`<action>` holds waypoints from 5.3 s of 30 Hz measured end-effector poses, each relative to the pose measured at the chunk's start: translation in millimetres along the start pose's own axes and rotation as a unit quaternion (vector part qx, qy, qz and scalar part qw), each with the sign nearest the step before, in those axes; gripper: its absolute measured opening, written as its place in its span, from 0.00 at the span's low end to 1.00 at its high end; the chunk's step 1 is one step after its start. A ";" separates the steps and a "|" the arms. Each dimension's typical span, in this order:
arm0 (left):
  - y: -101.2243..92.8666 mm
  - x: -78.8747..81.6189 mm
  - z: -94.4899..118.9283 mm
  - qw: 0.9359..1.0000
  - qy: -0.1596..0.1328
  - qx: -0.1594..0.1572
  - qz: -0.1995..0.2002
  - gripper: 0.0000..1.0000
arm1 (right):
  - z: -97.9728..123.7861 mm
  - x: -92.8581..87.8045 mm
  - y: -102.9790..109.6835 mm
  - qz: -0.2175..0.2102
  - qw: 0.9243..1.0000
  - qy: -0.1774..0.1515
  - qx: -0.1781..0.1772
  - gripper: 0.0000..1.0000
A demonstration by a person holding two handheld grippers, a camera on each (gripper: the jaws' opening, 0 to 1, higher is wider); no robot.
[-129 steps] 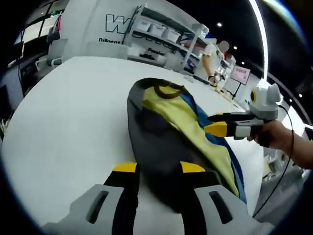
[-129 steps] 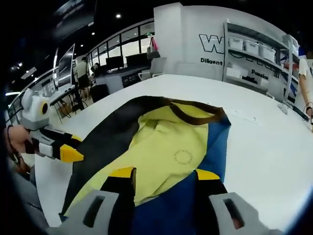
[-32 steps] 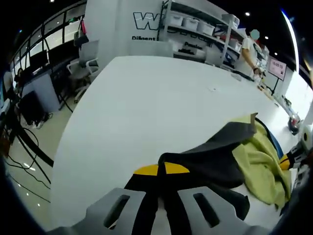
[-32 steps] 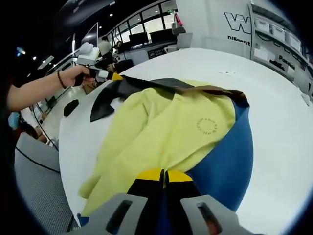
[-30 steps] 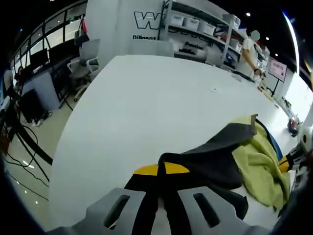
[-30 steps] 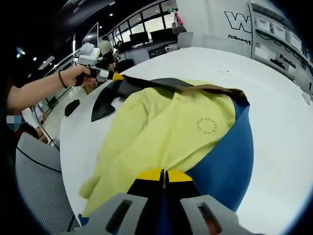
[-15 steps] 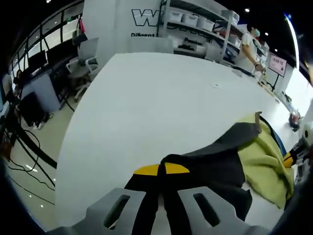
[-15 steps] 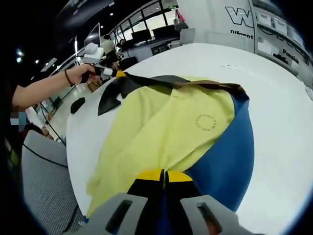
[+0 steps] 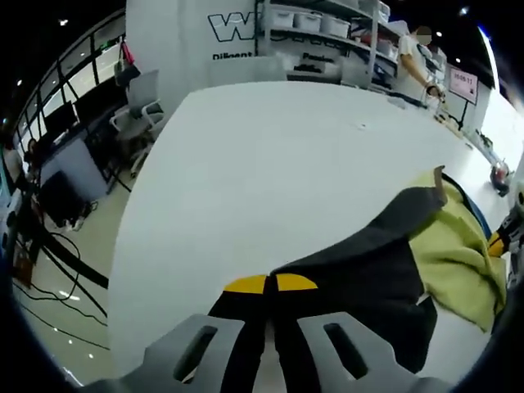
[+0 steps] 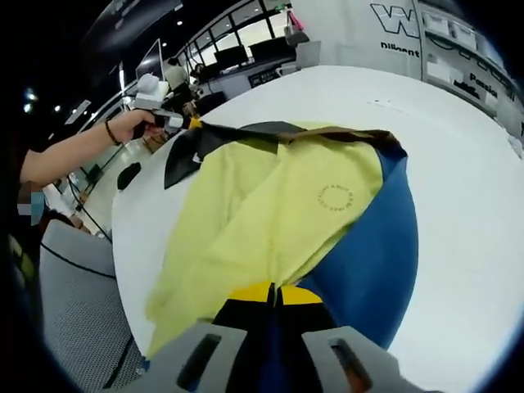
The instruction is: Fold the garment on the visible template until the final outline fits inside the template.
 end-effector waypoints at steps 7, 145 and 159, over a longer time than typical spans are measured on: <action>-3.4 9.6 11.1 0.998 -0.035 0.007 -0.053 0.32 | 10.0 17.6 -12.8 0.027 0.995 -0.075 -0.053 0.24; -146.5 20.4 11.7 0.969 -0.104 -0.219 -0.055 0.10 | 12.4 88.7 -71.1 -0.017 0.975 -0.149 -0.163 0.14; -172.3 -6.5 37.4 0.956 -0.086 -0.262 -0.098 0.13 | 3.7 67.4 -61.7 -0.025 0.982 -0.120 -0.146 0.14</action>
Point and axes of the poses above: the point that each gripper's makers call its tool centre point, and the gripper's own axes: z roughly backward along the fingers, y roughly to its left, x roughly out of its top, the point moved 9 cm from there along z, roughly backward along the fingers, and after that the axes turned 9 degrees about -z, right-handed, at the moved point
